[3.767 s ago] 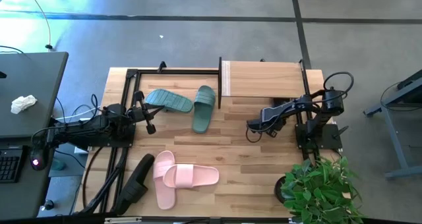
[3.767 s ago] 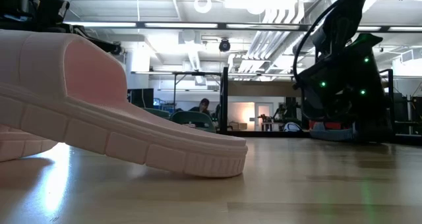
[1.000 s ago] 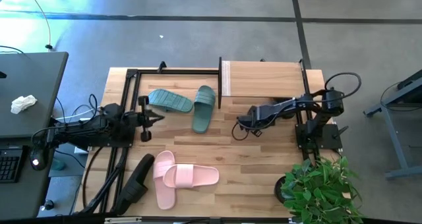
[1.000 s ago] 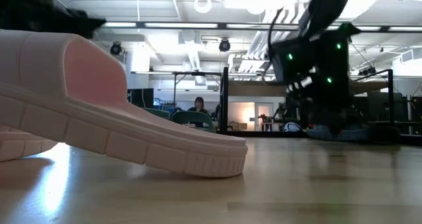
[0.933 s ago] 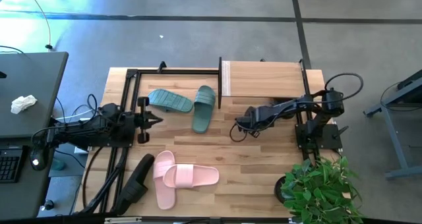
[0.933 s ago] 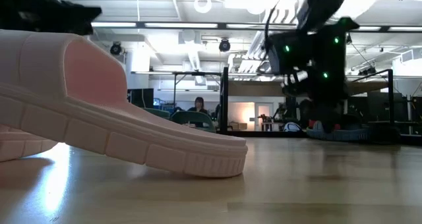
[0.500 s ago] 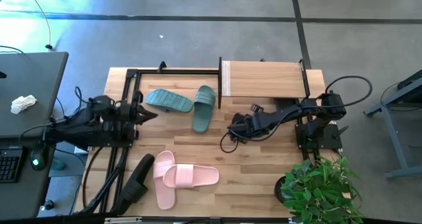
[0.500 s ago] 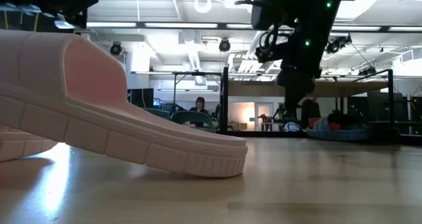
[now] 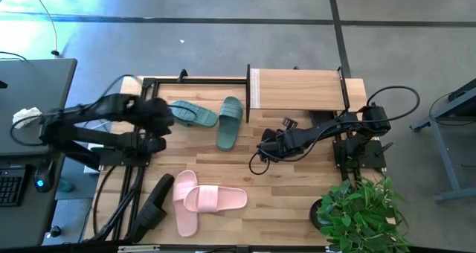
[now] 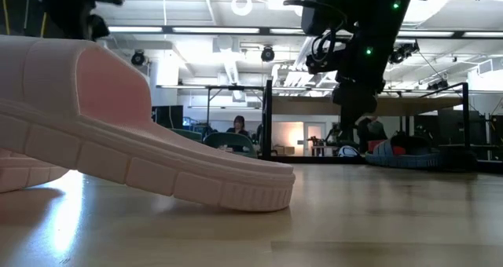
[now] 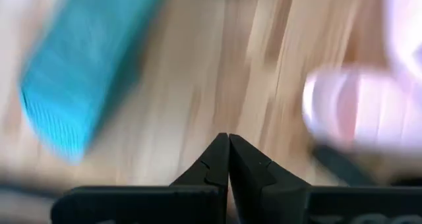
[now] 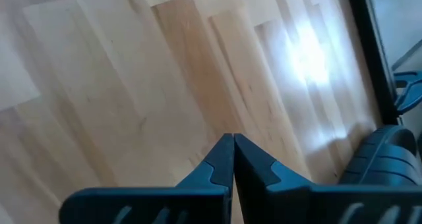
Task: Pick and place slides into the shelf
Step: Put the black slipper under the shelf
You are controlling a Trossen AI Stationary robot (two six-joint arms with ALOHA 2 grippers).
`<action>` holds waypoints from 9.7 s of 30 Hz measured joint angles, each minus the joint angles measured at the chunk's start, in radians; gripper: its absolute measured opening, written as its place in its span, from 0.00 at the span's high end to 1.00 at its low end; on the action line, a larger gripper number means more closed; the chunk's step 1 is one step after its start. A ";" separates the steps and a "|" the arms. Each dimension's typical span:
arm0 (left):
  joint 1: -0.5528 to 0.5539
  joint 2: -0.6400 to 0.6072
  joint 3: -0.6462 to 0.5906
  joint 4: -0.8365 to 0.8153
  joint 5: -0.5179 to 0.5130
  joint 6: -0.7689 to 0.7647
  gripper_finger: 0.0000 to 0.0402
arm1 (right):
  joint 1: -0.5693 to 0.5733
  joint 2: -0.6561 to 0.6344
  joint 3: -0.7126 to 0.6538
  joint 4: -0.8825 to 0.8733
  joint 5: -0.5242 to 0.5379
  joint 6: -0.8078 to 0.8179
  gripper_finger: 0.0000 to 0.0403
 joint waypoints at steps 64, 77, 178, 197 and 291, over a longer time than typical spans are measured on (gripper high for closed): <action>-1.125 0.462 -0.012 0.195 -0.071 -1.504 0.40 | -0.049 -0.095 -0.003 0.225 -0.343 -0.636 1.00; -1.125 0.462 -0.114 0.281 -0.013 -1.536 0.42 | -0.051 -0.094 -0.003 0.230 -0.358 -0.636 1.00; 0.269 0.639 0.476 0.129 0.896 0.330 0.84 | 0.179 -0.180 -0.003 0.964 0.170 -2.213 0.77; 0.268 0.639 0.476 0.109 0.921 0.351 0.84 | 0.188 -0.182 -0.003 1.049 -0.005 -2.511 0.55; 0.311 0.637 0.752 0.294 0.771 0.489 0.30 | 0.467 -0.109 -0.003 -0.324 0.070 -0.244 0.91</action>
